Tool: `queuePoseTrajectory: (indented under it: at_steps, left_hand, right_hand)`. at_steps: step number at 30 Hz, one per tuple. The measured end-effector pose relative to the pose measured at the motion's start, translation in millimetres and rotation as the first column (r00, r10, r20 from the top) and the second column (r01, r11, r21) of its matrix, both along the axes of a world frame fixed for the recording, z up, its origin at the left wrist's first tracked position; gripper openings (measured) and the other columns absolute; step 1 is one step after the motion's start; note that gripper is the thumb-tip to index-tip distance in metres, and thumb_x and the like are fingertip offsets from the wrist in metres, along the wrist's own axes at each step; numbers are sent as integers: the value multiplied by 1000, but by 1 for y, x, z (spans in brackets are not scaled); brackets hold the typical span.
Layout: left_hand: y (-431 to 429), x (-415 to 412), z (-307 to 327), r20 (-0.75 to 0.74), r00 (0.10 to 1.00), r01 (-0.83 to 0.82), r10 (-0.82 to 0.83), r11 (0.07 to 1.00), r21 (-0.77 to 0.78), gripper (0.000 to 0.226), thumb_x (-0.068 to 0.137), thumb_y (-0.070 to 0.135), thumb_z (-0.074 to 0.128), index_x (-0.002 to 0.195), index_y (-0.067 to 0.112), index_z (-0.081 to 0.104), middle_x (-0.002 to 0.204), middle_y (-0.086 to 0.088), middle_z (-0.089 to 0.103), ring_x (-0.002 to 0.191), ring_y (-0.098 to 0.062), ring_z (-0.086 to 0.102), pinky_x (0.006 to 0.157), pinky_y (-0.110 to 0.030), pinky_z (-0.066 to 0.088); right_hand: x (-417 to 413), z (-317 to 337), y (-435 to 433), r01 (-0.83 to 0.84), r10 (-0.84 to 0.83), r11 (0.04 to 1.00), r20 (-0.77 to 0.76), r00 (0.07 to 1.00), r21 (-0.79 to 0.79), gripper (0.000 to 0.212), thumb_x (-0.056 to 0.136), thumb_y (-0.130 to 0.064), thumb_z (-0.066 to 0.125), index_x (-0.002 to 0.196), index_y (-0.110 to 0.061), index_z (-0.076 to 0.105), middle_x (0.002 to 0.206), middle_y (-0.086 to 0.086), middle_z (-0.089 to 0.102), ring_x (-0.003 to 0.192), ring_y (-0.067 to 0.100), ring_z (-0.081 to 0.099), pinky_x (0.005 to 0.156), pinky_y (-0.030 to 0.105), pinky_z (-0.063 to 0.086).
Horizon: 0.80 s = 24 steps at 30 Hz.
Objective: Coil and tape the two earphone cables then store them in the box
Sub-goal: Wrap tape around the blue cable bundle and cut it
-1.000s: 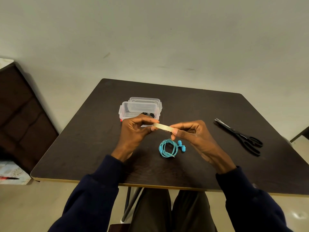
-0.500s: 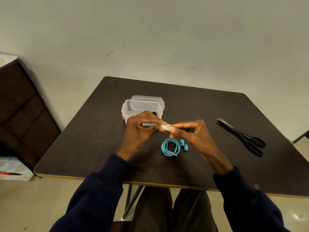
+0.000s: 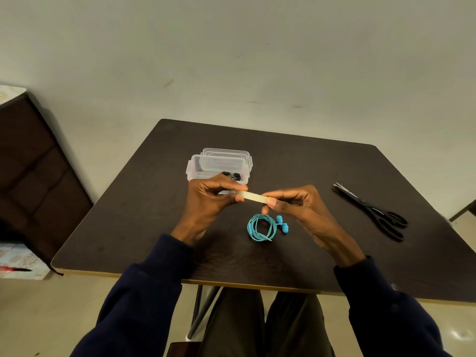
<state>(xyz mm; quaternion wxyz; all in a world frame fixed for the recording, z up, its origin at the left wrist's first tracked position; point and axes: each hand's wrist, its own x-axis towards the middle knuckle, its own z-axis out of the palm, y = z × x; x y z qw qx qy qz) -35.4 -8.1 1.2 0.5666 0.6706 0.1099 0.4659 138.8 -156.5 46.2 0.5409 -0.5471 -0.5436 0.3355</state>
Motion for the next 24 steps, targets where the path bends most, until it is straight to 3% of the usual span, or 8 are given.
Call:
queuePoseTrajectory:
  at_steps: [3,5,10,14,18,24]
  left_hand:
    - [-1,-1,0,-14,999,36,-37,999,-29,28,73,2,83,100,-1,76,97,-15,76,99,-33,71,92,-50,58]
    - [-1,0,2,-47,999,11,-9,999,50,26,74,1,83,100,1,77,98,-14,77,98,-32,71,93,-49,57]
    - [-10,1,11,-227,974,36,13,977,212,31,77,16,86,106,21,78,106,3,74,105,-20,69,90,-33,59]
    - [-19,6,16,-208,968,-63,139,940,334,21,77,14,85,97,17,81,94,2,74,91,-18,69,80,-38,60]
    - [-14,1,15,-141,982,-84,122,965,249,19,75,10,84,94,7,81,91,-6,76,90,-22,70,83,-39,59]
    - [-7,0,11,-92,992,-70,86,984,164,25,71,8,85,94,1,79,89,-8,77,88,-21,72,83,-31,57]
  right_hand:
    - [0,0,0,0,0,1000,-18,1000,1,23,86,-17,69,106,-10,76,85,13,76,83,24,73,80,26,56]
    - [0,-1,1,40,-40,999,-8,999,5,23,84,-16,71,105,-7,76,82,12,76,78,22,73,77,26,57]
    - [-4,-5,2,166,-168,986,77,983,31,14,86,-10,73,97,-17,78,80,7,77,74,18,73,72,23,57]
    - [-10,-7,5,159,-162,987,128,978,32,14,85,-12,76,99,-13,78,82,5,78,76,19,75,72,23,58]
    - [-8,-4,5,148,-147,989,39,988,-6,19,81,-21,77,97,-11,79,81,8,77,76,20,74,73,24,58]
    - [-6,-4,6,50,-51,998,-10,999,-29,23,88,-13,70,106,-1,75,82,13,76,79,23,72,79,27,56]
